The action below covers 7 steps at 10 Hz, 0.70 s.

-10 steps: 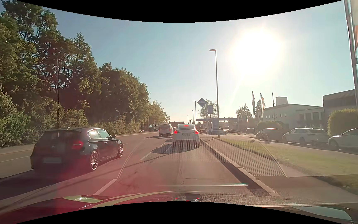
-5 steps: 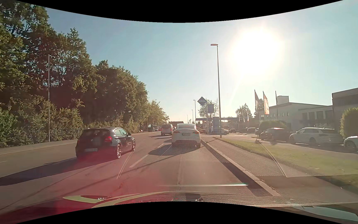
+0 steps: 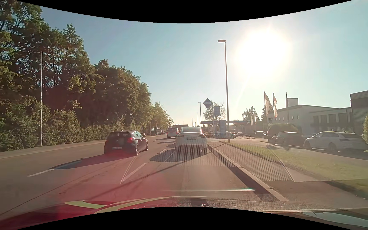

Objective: Follow the waypoints while adhering to traffic rules and regulations

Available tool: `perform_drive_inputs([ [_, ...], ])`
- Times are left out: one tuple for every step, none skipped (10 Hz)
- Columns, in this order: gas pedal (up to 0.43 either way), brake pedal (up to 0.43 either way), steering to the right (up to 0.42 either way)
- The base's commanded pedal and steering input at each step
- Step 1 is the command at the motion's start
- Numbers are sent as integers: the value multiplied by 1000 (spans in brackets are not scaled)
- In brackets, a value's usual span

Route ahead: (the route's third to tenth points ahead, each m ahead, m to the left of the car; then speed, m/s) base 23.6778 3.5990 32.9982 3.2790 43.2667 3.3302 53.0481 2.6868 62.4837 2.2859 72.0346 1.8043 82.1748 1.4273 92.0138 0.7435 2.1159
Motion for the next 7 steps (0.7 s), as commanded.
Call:
perform_drive_inputs([
  [0,0,9],
  [0,0,9],
  [0,0,9],
  [0,0,9],
  [0,0,9],
  [0,0,9],
  [0,0,9],
])
